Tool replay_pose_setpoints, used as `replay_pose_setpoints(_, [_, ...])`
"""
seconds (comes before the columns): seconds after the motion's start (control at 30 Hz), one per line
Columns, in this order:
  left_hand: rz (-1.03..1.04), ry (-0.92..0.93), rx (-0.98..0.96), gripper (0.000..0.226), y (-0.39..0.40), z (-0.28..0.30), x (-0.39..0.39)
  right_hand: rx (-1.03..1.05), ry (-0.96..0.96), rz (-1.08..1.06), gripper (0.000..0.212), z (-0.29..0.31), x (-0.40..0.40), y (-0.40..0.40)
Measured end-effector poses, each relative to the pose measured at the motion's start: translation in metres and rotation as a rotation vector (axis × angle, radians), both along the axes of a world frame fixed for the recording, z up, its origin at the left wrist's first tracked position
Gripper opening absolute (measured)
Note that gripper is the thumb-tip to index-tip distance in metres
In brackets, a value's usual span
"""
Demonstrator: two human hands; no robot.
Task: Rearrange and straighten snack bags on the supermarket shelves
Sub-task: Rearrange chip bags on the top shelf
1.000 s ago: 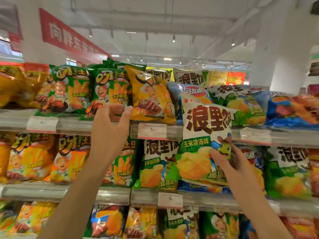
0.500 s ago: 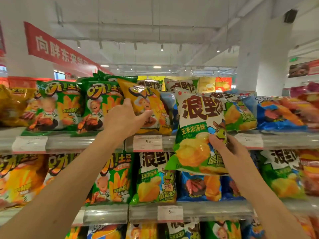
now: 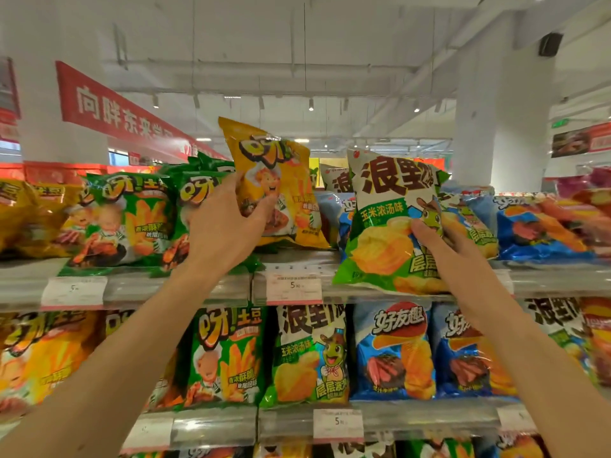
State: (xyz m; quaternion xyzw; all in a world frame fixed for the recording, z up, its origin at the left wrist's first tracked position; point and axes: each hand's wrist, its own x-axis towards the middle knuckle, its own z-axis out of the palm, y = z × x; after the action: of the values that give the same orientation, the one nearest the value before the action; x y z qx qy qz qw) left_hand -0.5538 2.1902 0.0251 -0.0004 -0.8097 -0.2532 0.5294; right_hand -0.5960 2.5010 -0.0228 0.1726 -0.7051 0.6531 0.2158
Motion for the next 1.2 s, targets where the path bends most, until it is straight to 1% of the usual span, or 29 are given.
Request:
replay_pose_setpoints(0.07, [-0.021,0.020,0.018,0.072,-0.013,0.006,0.011,0.037,0.015,-0.018,0.041,0.008,-0.005,-0.007])
replay_pose_setpoints(0.1, [-0.030,0.022,0.030,0.071,-0.022,0.007,0.016,0.046,0.021,-0.019,0.035,0.012,-0.006,-0.013])
replay_pose_setpoints(0.13, [-0.041,0.022,0.043,0.070,-0.031,0.008,0.022,0.057,0.027,-0.015,0.037,0.017,-0.010,-0.019])
replay_pose_setpoints(0.23, [-0.085,0.001,0.091,0.068,-0.057,0.007,0.035,0.097,0.046,-0.023,0.056,0.030,-0.022,-0.046])
replay_pose_setpoints(0.37, [-0.083,-0.008,0.130,0.068,-0.082,0.003,0.048,0.129,0.067,0.019,0.069,0.047,-0.042,-0.088])
replay_pose_setpoints(0.47, [-0.081,-0.005,0.137,0.069,-0.096,0.002,0.057,0.159,0.101,0.048,0.066,0.053,-0.051,-0.121])
replay_pose_setpoints(0.57, [-0.088,-0.019,0.128,0.071,-0.107,-0.001,0.061,0.233,0.082,0.073,0.061,0.042,-0.055,-0.145])
replay_pose_setpoints(0.6, [-0.091,-0.026,0.120,0.074,-0.109,-0.002,0.061,0.272,0.085,0.048,0.059,0.036,-0.057,-0.150])
replay_pose_setpoints(0.67, [-0.095,-0.031,0.109,0.075,-0.113,-0.005,0.062,0.371,0.158,-0.079,0.057,0.026,-0.057,-0.159])
replay_pose_setpoints(0.73, [-0.100,-0.042,0.111,0.075,-0.116,-0.007,0.062,0.440,0.290,-0.193,0.053,0.023,-0.052,-0.163])
replay_pose_setpoints(0.8, [-0.107,-0.049,0.117,0.076,-0.119,-0.009,0.061,0.520,0.446,-0.250,0.050,0.021,-0.049,-0.164])
replay_pose_setpoints(0.83, [-0.107,-0.048,0.118,0.075,-0.120,-0.009,0.060,0.555,0.478,-0.230,0.052,0.019,-0.047,-0.164])
replay_pose_setpoints(0.9, [-0.107,-0.042,0.116,0.072,-0.121,-0.010,0.058,0.640,0.423,-0.147,0.067,0.014,-0.046,-0.165])
replay_pose_setpoints(0.97, [-0.116,-0.041,0.122,0.069,-0.121,-0.011,0.056,0.768,0.387,-0.161,0.084,0.009,-0.049,-0.164])
replay_pose_setpoints(1.0, [-0.123,-0.042,0.127,0.067,-0.121,-0.011,0.056,0.807,0.382,-0.188,0.090,0.010,-0.052,-0.162])
replay_pose_setpoints(1.07, [-0.137,-0.044,0.141,0.067,-0.122,-0.011,0.055,0.846,0.374,-0.246,0.094,0.014,-0.056,-0.159])
replay_pose_setpoints(1.13, [-0.158,-0.056,0.152,0.071,-0.122,-0.010,0.052,0.896,0.371,-0.296,0.093,0.013,-0.061,-0.158])
replay_pose_setpoints(1.2, [-0.197,-0.056,0.156,0.072,-0.121,-0.010,0.050,0.927,0.366,-0.301,0.092,0.010,-0.065,-0.158])
